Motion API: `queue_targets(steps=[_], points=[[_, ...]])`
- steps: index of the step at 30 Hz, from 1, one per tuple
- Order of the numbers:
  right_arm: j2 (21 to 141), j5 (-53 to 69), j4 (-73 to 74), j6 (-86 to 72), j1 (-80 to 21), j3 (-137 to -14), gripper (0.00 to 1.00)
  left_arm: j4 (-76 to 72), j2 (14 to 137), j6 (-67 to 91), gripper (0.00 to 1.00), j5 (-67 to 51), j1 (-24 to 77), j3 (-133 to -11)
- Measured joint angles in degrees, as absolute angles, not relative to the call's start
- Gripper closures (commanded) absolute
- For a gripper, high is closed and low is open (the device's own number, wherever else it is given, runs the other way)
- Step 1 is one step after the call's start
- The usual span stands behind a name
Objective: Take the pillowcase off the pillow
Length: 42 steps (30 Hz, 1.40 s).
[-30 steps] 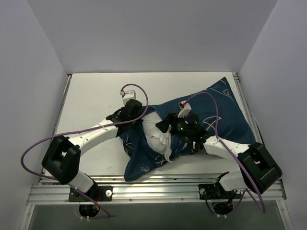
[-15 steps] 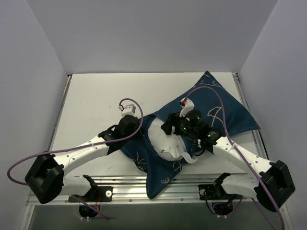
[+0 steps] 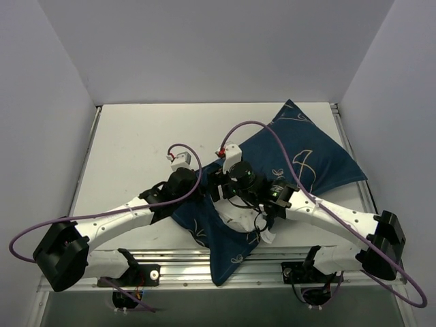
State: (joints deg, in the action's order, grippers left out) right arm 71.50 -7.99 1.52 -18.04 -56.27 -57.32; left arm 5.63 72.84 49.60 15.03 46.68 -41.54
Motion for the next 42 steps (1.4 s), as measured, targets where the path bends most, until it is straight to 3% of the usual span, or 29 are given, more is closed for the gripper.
queue_targets(steps=[4,8,16,25,28,29,31,32,42], points=[[75.3,-11.6,-1.7,-18.2,-56.6,-52.6,0.31,5.0,72.2,50.5,0.98,15.4,46.9,-40.8],[76.8,-15.6,-5.5,-20.1,-56.5,-46.9,0.22,4.8,70.6,51.2,0.98,15.6,47.4,-39.7],[76.4,-13.3,-16.2,-24.9,-53.2,-40.2,0.12,2.5,69.4,52.3,0.98,15.9,47.5,-37.8],[84.2,-13.1,-17.1,-24.9,-53.1,-43.6,0.13,1.8,69.8,52.3,0.98,16.2,47.4,-37.1],[88.5,-15.3,-14.3,-25.6,-53.7,-47.2,0.31,1.8,70.0,52.3,0.98,16.5,47.4,-37.0],[89.6,-16.1,-13.3,-26.0,-53.8,-48.4,0.52,1.8,70.0,52.3,0.98,16.7,47.3,-37.0],[91.1,-17.5,-11.4,-27.0,-54.0,-50.5,0.77,1.8,69.9,52.3,0.98,17.0,47.3,-37.0],[91.9,-18.2,-10.2,-27.8,-54.1,-51.5,0.98,1.8,69.8,52.3,0.98,17.1,47.3,-37.0],[90.9,-20.1,-0.7,-30.1,-51.9,-56.6,1.0,3.8,67.4,52.7,0.98,18.9,47.3,-37.1]])
